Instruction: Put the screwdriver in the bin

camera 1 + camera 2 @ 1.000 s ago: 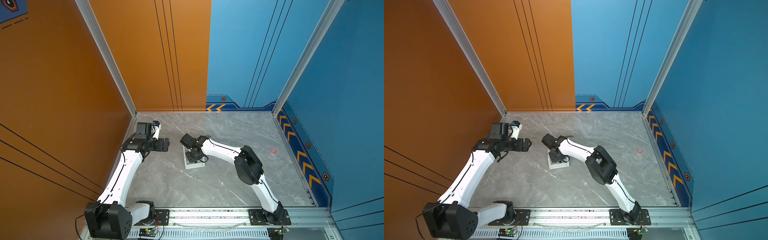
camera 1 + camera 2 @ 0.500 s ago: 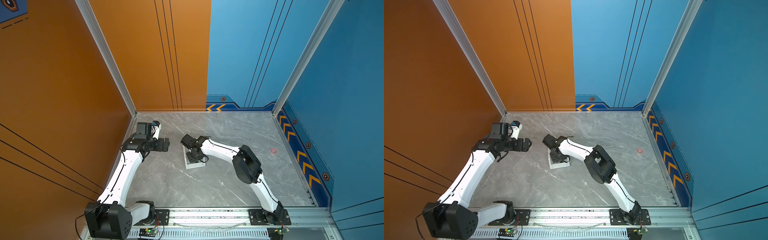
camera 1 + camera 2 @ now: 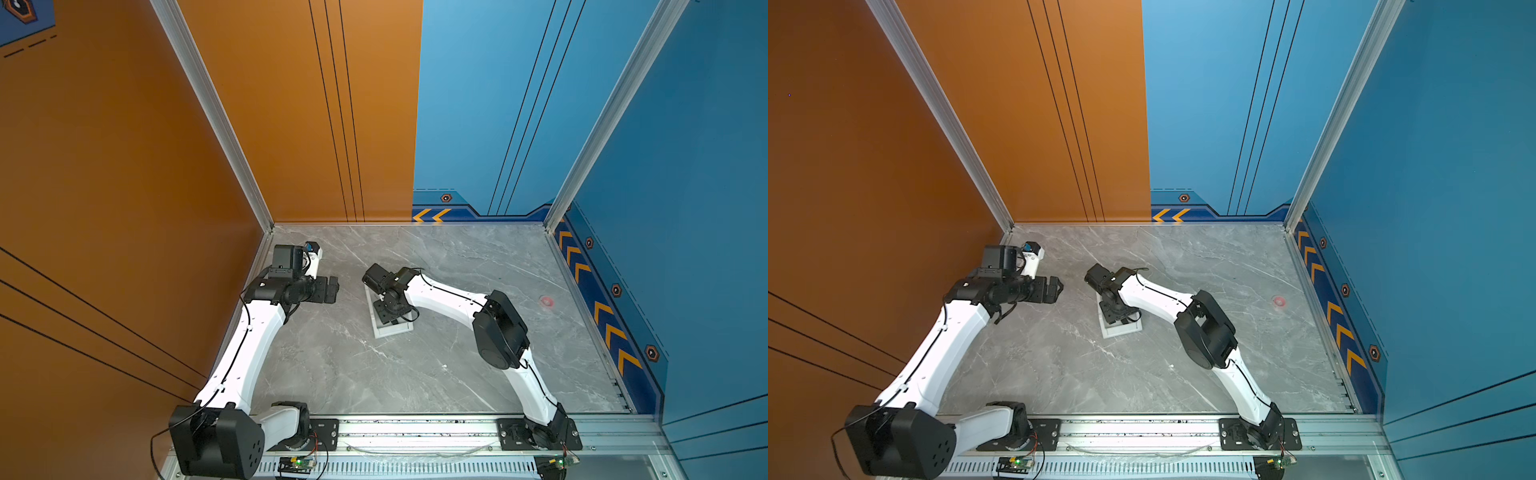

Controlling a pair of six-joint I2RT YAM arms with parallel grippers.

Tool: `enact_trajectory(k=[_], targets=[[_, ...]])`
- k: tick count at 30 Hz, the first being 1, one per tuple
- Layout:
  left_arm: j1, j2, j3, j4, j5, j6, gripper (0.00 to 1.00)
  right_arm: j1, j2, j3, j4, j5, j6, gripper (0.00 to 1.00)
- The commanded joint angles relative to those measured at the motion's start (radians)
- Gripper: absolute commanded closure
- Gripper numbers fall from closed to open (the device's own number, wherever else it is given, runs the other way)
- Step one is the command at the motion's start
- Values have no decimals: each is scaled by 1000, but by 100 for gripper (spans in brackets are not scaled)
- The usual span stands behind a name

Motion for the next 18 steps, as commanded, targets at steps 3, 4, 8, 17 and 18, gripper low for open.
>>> enact_trajectory(k=[3, 4, 8, 17, 18], targets=[[11, -22, 34, -24, 3, 18, 2, 1, -130, 33, -55, 25, 1, 43], [11, -22, 34, -24, 4, 18, 2, 0, -176, 33, -56, 24, 1, 43], [20, -19, 29, -15, 11, 3, 2, -2, -267, 22, -55, 66, -4, 40], [63, 50, -24, 88, -78, -115, 2, -122, -522, -218, 27, 150, 9, 29], [67, 58, -36, 109, -96, -124, 2, -148, -562, -264, 59, 138, 18, 27]])
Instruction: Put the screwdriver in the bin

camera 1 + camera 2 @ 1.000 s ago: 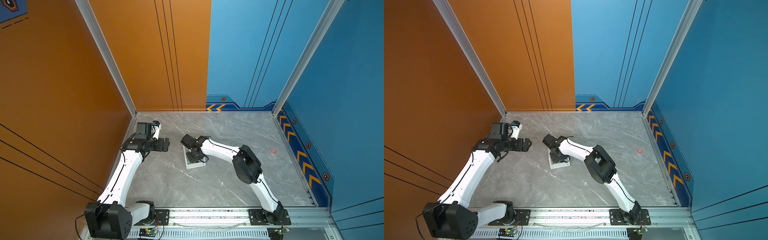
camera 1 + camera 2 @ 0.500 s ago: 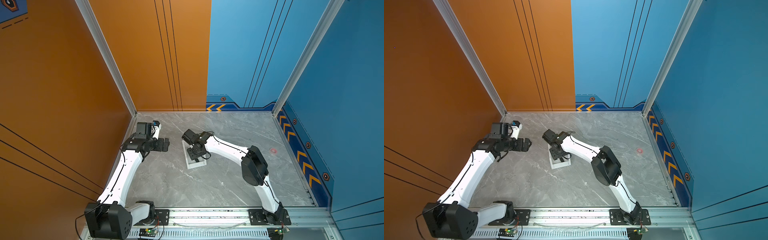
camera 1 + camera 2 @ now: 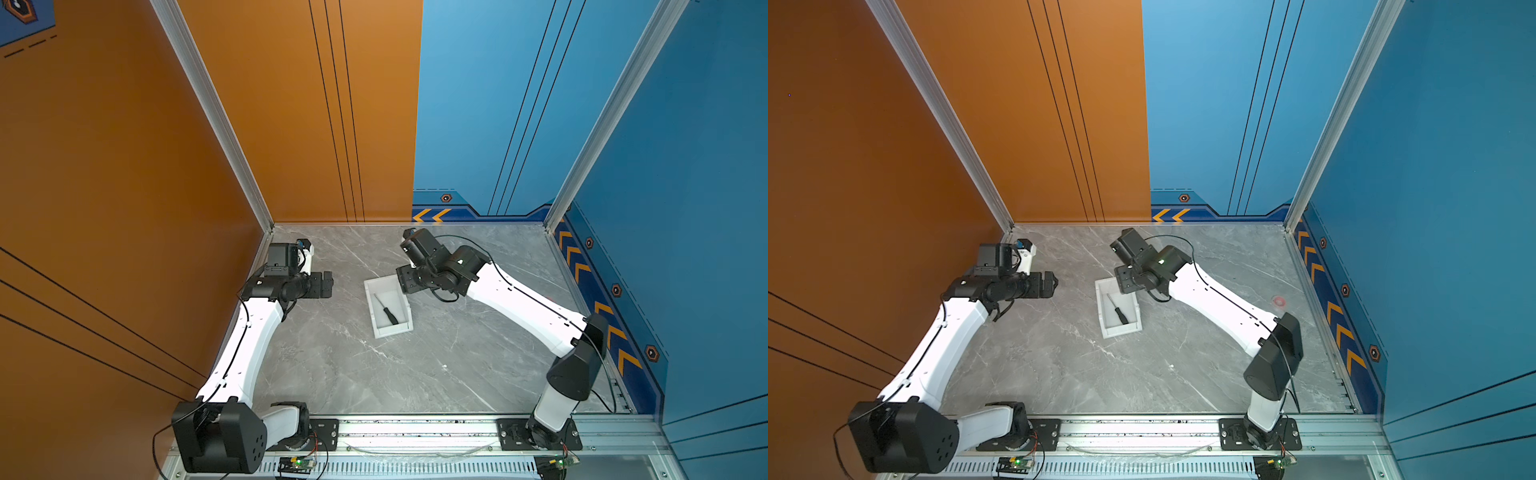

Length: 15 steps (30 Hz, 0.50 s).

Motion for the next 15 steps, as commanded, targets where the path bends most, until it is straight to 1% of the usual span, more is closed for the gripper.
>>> enact_trajectory(k=[1, 2, 4, 5, 6, 8, 10, 13, 15], targets=[[19, 30, -44, 79, -76, -60, 2, -85, -103, -150, 78, 11, 22, 21], [23, 33, -61, 107, -91, -68, 2, -116, -139, -197, 116, -11, 30, 16], [32, 37, -124, 196, -128, -94, 2, -211, -227, -322, 220, -73, 45, 0], [34, 34, -154, 243, -144, -104, 2, -245, -259, -375, 261, -89, 50, 0], [34, 29, -193, 313, -184, -119, 2, -283, -296, -437, 311, -103, 45, 0], [35, 16, -290, 487, -237, -120, 2, -332, -362, -546, 405, -92, 24, 0], [33, 13, -389, 662, -254, -77, 2, -377, -417, -632, 480, -67, 1, 0], [26, 16, -508, 866, -277, -28, 2, -446, -461, -717, 531, -44, -18, 0], [30, 24, -592, 1026, -284, -26, 2, -479, -476, -765, 566, -23, -40, 0]])
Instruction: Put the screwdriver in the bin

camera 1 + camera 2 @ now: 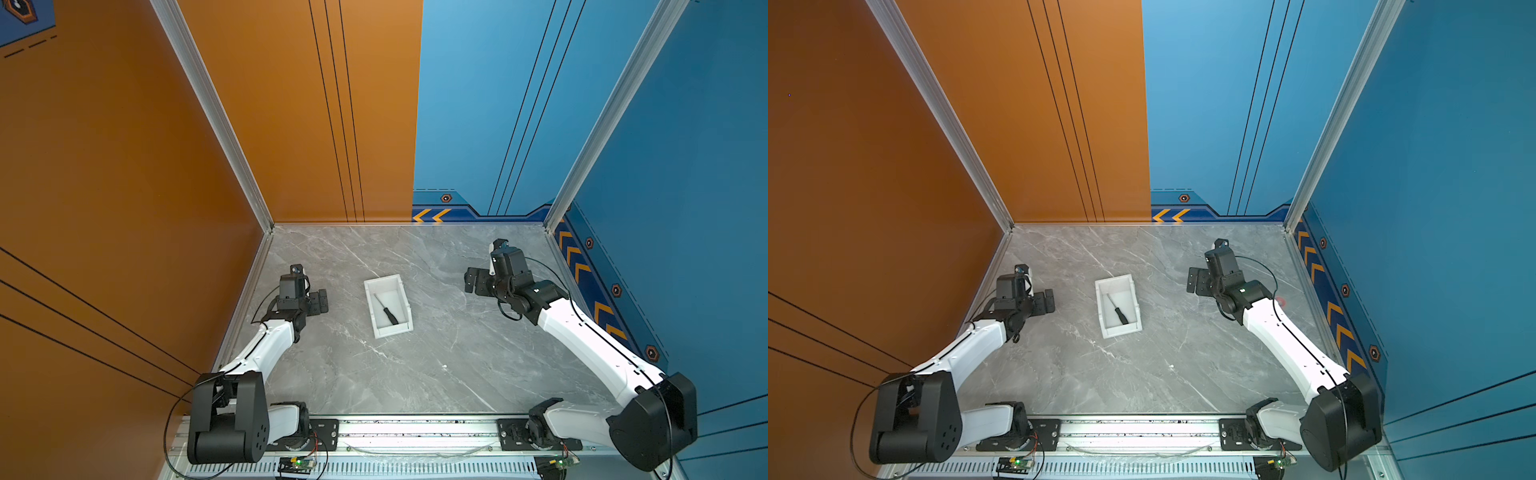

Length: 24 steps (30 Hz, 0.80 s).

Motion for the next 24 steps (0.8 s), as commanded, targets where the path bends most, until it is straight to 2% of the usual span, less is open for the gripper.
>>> enact_trajectory(k=[1, 7, 10, 14, 16, 21, 24], targets=[[4, 4, -116, 413, -51, 32, 2, -52, -34, -76, 145, 48, -58, 0], [-23, 107, -263, 801, -48, 50, 2, -98, -87, -262, 367, 169, -170, 0], [-29, 176, -307, 948, -55, 57, 2, -153, -115, -362, 508, 204, -178, 0], [-32, 277, -351, 1125, -55, 61, 2, -208, -116, -482, 704, 230, -252, 0], [-33, 333, -369, 1236, -53, 72, 2, -246, -95, -531, 796, 203, -271, 0], [-45, 326, -370, 1231, -47, 88, 2, -318, -2, -611, 989, 125, -287, 0], [-42, 311, -341, 1157, -51, 83, 2, -352, 68, -657, 1142, 80, -268, 0]])
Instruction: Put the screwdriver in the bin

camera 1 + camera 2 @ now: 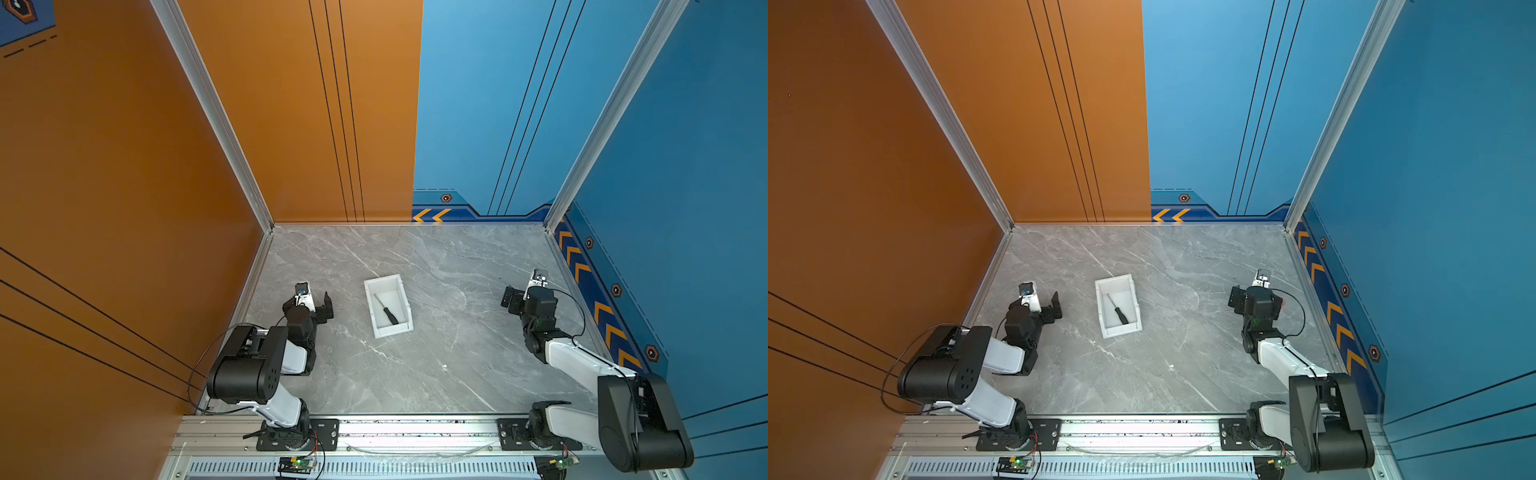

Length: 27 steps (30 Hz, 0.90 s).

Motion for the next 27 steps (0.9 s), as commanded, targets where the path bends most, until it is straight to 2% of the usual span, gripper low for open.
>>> enact_trajectory(k=[1, 3, 6, 8, 11, 17, 27], targets=[[2, -6, 33, -10, -23, 21, 2, -35, 77, -49, 260, -74, -10, 0], [4, -12, 49, -48, -18, 19, 2, -46, 92, -23, 220, -98, -11, 0], [8, -17, 85, -126, 5, 19, 2, -67, 187, -32, 345, -171, -22, 0], [11, -21, 101, -158, 13, 19, 2, -58, 231, 0, 327, -217, -53, 0], [13, -19, 105, -166, 24, 23, 2, -24, 245, 28, 286, -177, -83, 0], [5, -19, 155, -259, 57, 40, 2, -2, 276, -26, 417, -116, -92, 0], [0, -19, 156, -261, 57, 45, 2, 2, 275, -23, 411, -122, -96, 0]])
